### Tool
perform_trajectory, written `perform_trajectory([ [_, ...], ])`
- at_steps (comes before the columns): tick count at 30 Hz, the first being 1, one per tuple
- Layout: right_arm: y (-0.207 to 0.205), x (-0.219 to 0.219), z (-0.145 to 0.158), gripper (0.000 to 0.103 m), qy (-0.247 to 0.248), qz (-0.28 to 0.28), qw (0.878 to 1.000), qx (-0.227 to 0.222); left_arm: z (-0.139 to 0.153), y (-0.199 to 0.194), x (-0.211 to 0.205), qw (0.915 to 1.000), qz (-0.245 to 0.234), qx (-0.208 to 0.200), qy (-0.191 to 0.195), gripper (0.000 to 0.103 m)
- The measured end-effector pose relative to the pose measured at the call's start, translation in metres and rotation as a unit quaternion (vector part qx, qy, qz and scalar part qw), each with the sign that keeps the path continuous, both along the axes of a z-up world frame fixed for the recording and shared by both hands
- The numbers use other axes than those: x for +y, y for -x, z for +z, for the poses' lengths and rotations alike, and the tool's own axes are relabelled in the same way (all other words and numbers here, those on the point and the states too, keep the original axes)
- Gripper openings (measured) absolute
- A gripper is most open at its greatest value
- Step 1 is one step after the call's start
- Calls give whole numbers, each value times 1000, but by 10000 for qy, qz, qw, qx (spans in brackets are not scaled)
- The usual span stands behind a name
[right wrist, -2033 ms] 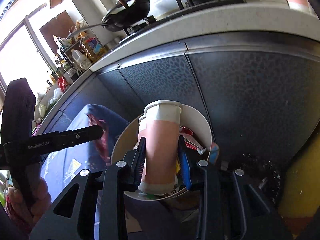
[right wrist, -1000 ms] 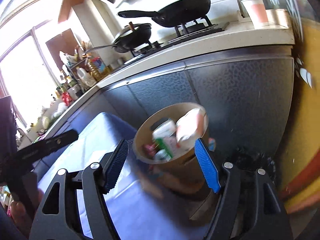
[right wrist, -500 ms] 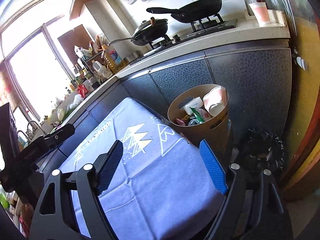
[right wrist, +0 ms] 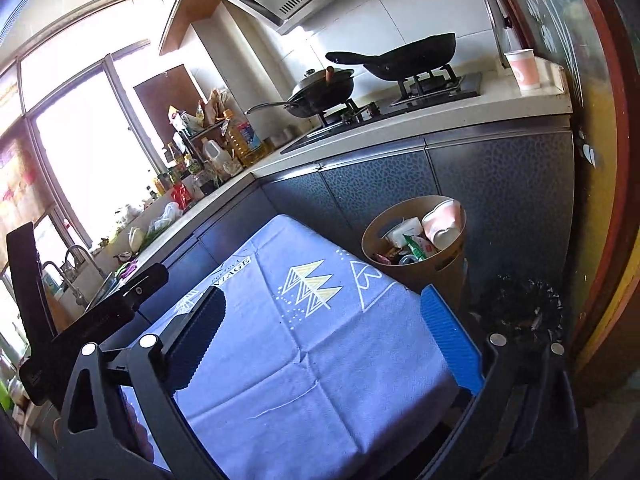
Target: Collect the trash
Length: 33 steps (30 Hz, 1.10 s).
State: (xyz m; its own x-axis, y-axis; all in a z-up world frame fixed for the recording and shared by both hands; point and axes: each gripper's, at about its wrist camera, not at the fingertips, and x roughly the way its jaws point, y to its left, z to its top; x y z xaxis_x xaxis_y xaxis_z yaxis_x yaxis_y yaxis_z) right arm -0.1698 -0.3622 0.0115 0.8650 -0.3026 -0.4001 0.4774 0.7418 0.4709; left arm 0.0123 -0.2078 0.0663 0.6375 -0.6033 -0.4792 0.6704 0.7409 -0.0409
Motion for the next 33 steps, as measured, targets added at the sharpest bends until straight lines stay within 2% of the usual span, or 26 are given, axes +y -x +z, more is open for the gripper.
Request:
perform_trajectory([
  [5,7,7,1,97,-11,-37,9999,-97,4,13,8,9997,109,-192,-66,99],
  [10,11,11,2,97,-11,-60,9999,-131,10,21,15,9998,-4,-191,1,99],
  [18,14,12,8,97,66,-140,9994,-309,26,36,23,9978,189,-626,104,99],
  [24,14,12,7,97,88,-144,9993,-331,31,29,28,9988,154,-410,220,99],
  [30,10,11,7,97,66,-118,9994,-330,31,25,30,9980,395,-496,70,99],
  [33,8,10,4,97,-3,-104,9993,-358,29,21,30,9984,390,-410,45,99],
])
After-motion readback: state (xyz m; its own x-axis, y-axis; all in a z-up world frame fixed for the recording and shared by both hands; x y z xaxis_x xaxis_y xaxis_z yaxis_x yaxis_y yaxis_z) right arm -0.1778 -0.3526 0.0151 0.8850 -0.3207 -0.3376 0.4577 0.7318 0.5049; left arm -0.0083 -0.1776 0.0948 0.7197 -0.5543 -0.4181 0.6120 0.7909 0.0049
